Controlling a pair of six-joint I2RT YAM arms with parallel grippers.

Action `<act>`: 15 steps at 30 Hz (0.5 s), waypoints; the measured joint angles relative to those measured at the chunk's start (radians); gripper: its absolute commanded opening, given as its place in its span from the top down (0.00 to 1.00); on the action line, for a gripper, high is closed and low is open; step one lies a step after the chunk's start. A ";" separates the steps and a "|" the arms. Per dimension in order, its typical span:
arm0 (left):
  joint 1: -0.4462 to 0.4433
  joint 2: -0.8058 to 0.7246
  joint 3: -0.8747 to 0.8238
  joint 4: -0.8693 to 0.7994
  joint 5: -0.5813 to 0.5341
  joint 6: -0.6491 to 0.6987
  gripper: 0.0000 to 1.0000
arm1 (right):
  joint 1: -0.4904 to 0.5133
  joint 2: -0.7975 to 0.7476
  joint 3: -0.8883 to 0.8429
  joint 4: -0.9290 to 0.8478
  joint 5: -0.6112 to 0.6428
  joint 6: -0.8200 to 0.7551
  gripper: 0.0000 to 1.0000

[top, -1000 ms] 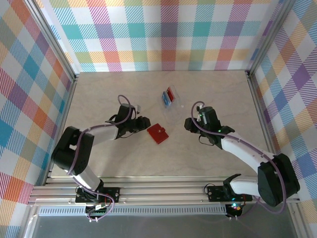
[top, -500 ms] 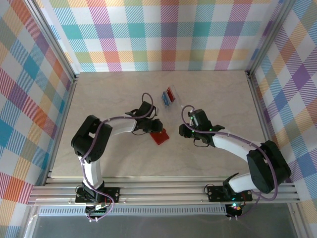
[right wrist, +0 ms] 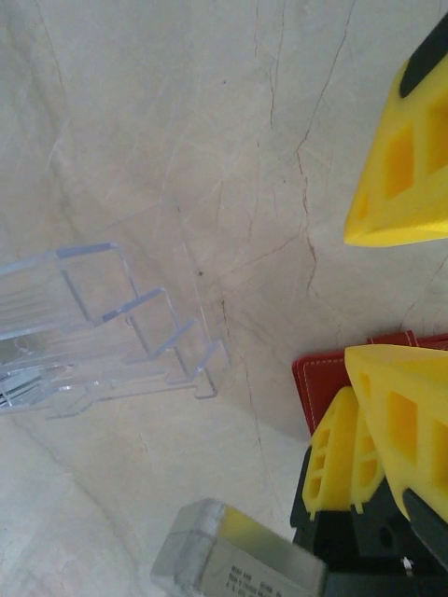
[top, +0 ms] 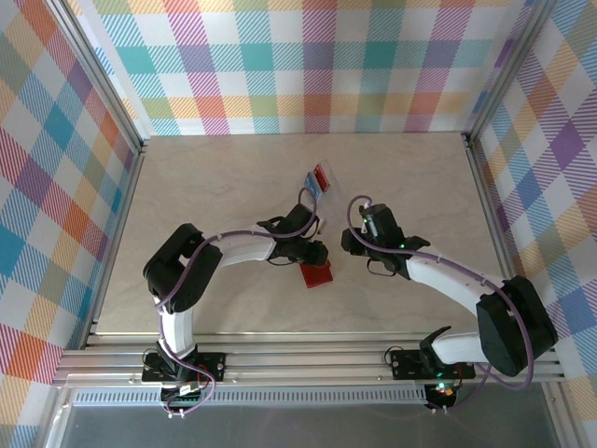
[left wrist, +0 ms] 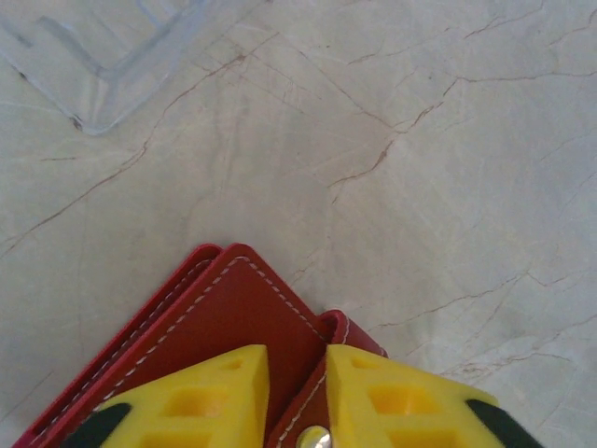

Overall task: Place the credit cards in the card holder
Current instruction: Move the card holder to the bottom-center of the table.

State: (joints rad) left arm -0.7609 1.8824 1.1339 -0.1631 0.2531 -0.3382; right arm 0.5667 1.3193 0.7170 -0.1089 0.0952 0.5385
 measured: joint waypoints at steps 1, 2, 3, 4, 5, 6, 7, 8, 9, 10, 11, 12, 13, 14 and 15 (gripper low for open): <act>0.001 -0.009 -0.002 -0.001 0.004 -0.005 0.67 | 0.008 0.000 0.000 -0.005 0.010 0.000 0.65; 0.004 -0.024 -0.009 0.001 0.013 -0.012 0.65 | 0.018 0.000 0.000 -0.010 0.021 0.000 0.65; 0.007 -0.050 -0.021 0.005 0.021 -0.021 0.63 | 0.031 0.000 0.000 -0.014 0.032 0.000 0.65; 0.011 -0.080 -0.035 0.009 0.029 -0.032 0.63 | 0.041 0.000 0.000 -0.019 0.039 -0.001 0.65; 0.016 -0.112 -0.049 0.010 0.035 -0.044 0.64 | 0.053 0.000 0.000 -0.025 0.048 -0.003 0.65; 0.023 -0.150 -0.062 0.013 0.041 -0.060 0.66 | 0.064 0.000 0.000 -0.029 0.053 -0.004 0.65; 0.029 -0.182 -0.074 0.019 0.045 -0.072 0.69 | 0.073 0.001 0.000 -0.031 0.056 -0.005 0.65; 0.035 -0.214 -0.088 0.032 0.045 -0.087 0.72 | 0.083 0.003 0.000 -0.032 0.061 -0.008 0.65; 0.044 -0.244 -0.106 0.043 0.044 -0.101 0.75 | 0.093 0.010 0.003 -0.034 0.063 -0.013 0.64; 0.051 -0.263 -0.120 0.052 0.043 -0.111 0.78 | 0.101 0.018 0.006 -0.038 0.064 -0.019 0.61; 0.065 -0.283 -0.141 0.063 0.041 -0.127 0.80 | 0.110 0.032 0.013 -0.043 0.066 -0.026 0.58; 0.080 -0.294 -0.159 0.068 0.040 -0.141 0.81 | 0.121 0.048 0.021 -0.045 0.065 -0.033 0.56; 0.095 -0.298 -0.176 0.072 0.036 -0.151 0.81 | 0.129 0.063 0.028 -0.048 0.064 -0.042 0.55; 0.113 -0.298 -0.193 0.073 0.033 -0.162 0.81 | 0.138 0.083 0.040 -0.050 0.061 -0.050 0.53; 0.129 -0.294 -0.208 0.072 0.033 -0.170 0.81 | 0.146 0.102 0.051 -0.051 0.056 -0.056 0.52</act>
State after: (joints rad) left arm -0.6315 1.5883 0.9260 -0.0914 0.2859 -0.5083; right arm 0.7128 1.4212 0.7685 -0.1596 0.1516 0.4820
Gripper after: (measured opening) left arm 0.189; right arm 0.461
